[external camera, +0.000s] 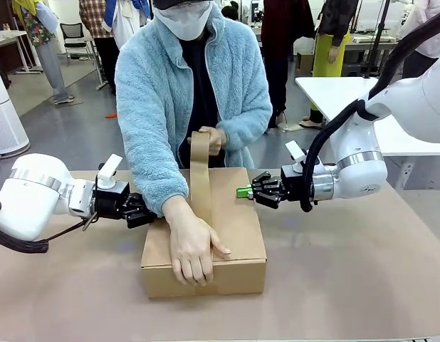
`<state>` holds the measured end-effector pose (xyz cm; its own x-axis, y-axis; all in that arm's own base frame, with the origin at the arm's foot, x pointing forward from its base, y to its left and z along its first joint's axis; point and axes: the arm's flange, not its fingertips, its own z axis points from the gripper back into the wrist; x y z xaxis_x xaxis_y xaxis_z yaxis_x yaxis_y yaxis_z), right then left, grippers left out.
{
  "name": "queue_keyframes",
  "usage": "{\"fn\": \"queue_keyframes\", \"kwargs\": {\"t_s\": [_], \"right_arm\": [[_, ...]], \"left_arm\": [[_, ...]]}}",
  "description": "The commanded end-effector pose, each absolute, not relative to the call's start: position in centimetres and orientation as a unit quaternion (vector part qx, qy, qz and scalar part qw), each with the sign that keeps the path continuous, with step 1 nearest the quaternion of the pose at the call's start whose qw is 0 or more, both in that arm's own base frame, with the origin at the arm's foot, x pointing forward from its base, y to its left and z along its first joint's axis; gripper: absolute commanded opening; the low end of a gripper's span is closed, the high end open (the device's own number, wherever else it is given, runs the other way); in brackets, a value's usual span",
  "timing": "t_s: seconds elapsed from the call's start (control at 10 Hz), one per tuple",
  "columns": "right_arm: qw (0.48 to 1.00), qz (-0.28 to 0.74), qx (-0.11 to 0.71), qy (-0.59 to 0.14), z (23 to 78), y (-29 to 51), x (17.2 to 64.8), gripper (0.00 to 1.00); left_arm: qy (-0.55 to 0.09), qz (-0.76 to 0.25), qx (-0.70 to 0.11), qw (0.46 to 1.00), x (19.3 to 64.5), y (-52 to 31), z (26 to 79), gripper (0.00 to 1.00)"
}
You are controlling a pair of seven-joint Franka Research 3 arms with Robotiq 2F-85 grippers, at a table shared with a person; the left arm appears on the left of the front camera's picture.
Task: Wrap the clocks to prevent damage.
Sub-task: After the human seals the box with tape, release both hands from the side flaps of the Package Box.
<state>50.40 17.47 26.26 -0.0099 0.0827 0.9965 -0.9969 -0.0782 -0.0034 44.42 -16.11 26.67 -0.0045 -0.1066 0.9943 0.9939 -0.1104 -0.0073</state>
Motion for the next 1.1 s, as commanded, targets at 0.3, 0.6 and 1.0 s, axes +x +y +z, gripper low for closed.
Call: {"fn": "queue_keyframes", "kwargs": {"t_s": [0.3, 0.6, 1.0], "right_arm": [[0.502, 0.541, 0.494, -0.459, 25.93, 17.56, 50.31, 0.01], [0.502, 0.541, 0.494, -0.459, 25.93, 17.56, 50.31, 0.01], [0.502, 0.541, 0.494, -0.459, 25.93, 17.56, 50.31, 0.01]], "left_arm": [[-0.448, -0.545, -0.497, 0.505, 44.46, -16.19, 26.59, 0.00], [-0.448, -0.545, -0.497, 0.505, 44.46, -16.19, 26.59, 0.00], [-0.448, -0.545, -0.497, 0.505, 44.46, -16.19, 26.59, 0.00]]}}
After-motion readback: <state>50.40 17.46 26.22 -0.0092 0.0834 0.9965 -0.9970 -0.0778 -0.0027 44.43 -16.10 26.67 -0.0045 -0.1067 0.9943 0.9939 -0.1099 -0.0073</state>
